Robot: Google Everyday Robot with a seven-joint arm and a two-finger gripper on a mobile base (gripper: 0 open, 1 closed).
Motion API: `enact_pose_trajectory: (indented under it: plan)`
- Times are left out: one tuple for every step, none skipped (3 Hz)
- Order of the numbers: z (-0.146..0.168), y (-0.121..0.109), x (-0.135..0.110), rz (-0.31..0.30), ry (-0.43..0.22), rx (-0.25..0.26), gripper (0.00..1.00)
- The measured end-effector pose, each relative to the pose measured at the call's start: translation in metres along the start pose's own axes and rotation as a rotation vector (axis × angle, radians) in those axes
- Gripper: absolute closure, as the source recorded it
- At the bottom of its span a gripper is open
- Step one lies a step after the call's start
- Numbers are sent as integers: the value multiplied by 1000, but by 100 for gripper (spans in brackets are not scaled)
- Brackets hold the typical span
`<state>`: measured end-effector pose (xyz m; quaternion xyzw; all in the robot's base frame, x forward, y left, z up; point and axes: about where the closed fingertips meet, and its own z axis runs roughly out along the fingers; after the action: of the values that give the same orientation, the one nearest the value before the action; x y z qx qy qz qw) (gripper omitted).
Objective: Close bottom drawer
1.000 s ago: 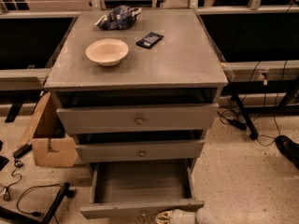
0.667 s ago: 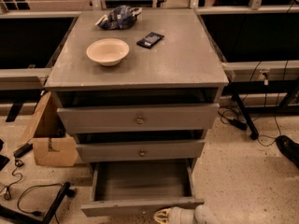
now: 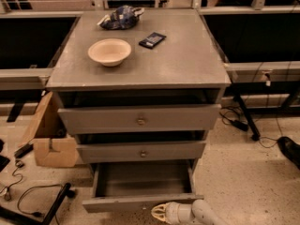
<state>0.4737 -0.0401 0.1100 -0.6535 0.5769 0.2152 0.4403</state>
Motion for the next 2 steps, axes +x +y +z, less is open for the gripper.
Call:
enact_pose_trajectory:
  plan:
    - [-2, -22, -13, -30, -19, 11, 100]
    - [7, -44, -24, -62, -34, 5, 100]
